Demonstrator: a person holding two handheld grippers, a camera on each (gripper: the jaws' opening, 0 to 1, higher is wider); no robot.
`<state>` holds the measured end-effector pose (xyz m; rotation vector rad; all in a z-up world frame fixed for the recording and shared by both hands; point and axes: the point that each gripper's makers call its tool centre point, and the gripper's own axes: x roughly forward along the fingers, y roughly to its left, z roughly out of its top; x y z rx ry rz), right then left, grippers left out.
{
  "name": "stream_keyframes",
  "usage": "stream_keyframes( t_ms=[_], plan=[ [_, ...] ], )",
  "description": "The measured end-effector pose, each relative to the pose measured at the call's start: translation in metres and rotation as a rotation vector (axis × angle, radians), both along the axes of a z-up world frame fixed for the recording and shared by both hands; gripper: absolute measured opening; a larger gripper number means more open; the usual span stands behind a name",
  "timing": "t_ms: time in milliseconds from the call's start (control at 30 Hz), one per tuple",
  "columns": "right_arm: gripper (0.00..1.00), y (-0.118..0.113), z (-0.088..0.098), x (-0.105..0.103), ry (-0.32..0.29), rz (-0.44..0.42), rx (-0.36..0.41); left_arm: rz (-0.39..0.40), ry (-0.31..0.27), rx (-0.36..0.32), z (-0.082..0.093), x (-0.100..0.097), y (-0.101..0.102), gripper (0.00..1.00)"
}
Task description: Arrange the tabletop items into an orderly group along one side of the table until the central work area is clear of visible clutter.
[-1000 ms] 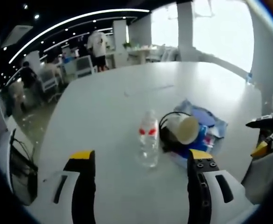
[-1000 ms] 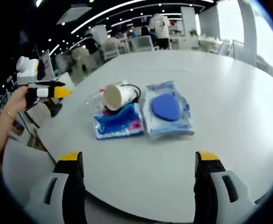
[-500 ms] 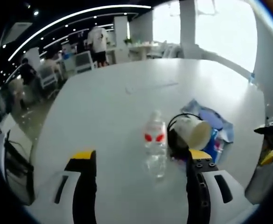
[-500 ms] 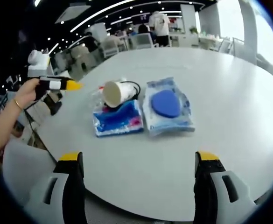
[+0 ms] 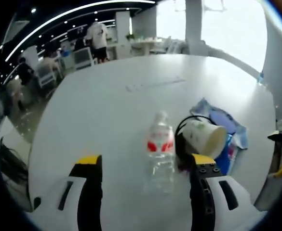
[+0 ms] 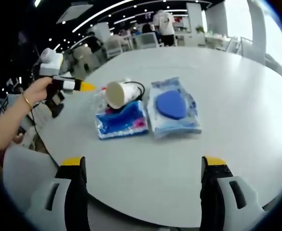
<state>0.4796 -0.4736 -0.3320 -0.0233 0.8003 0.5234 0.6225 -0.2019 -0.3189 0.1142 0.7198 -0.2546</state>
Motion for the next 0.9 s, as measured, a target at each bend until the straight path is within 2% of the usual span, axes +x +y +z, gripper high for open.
stream_keyframes(
  t_ms=[167,267,467,600,767,900],
  plan=[
    [0.97,-0.001,-0.001,0.0,0.007,-0.002,-0.005,-0.004,0.016,0.0,-0.006,0.008,-0.003,0.68],
    [0.97,-0.003,-0.001,0.001,0.005,-0.012,-0.005,-0.032,0.028,0.035,-0.01,0.012,-0.006,0.67],
    [0.97,-0.003,-0.002,0.001,0.009,-0.009,-0.009,-0.035,0.061,0.057,-0.018,0.016,-0.006,0.66],
    [0.97,-0.004,-0.004,0.0,0.009,-0.003,-0.03,-0.051,0.095,0.088,-0.026,0.016,-0.005,0.65],
    [0.97,-0.004,-0.005,0.0,0.006,0.006,-0.051,-0.059,0.107,0.105,-0.033,0.018,-0.005,0.65],
    [0.97,-0.005,-0.005,-0.001,0.002,0.013,-0.071,-0.062,0.125,0.1,-0.038,0.021,-0.007,0.65]
  ],
)
